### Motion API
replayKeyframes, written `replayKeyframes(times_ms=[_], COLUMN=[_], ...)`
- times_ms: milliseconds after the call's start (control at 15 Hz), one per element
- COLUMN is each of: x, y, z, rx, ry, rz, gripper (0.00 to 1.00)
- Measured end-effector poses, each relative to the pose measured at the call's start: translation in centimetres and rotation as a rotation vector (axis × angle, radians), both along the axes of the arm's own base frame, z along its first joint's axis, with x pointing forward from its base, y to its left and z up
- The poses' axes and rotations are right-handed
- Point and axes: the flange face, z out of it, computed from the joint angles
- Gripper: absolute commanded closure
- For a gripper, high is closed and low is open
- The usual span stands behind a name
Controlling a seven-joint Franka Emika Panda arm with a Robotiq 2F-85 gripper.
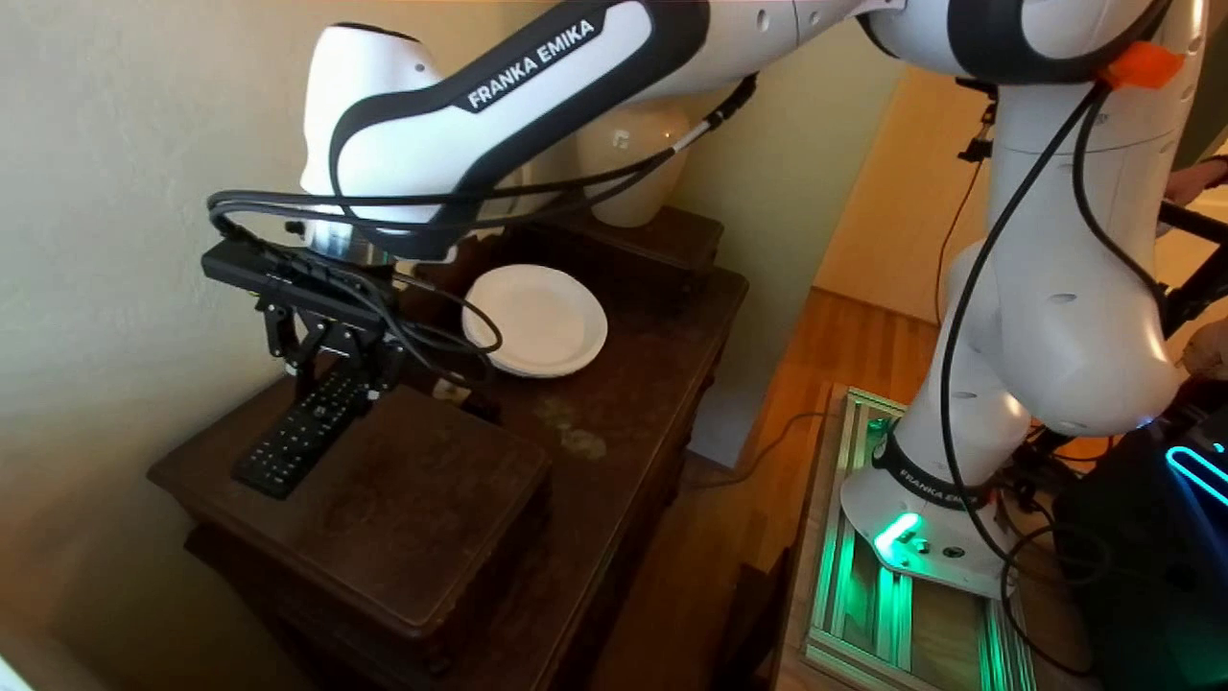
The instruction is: Put the black remote control on the right side of the counter.
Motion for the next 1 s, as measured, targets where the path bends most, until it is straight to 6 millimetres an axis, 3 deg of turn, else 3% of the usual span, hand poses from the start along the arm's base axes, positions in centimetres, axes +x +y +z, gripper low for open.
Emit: replayKeyframes(times_ms=[267,800,867,1000], x=[-1.6,-1.7,-1.7,-1.7], y=[-1.8,-1.8,-1.8,-1.8], z=[0.0,0.3,0.3,0.2], rx=[0.004,0.007,0.008,0.007], ry=[-0.018,-0.022,-0.022,-0.022], rz=[-0.037,-0.041,-0.041,-0.041], gripper=[0.36,0.36,0.11,0.05])
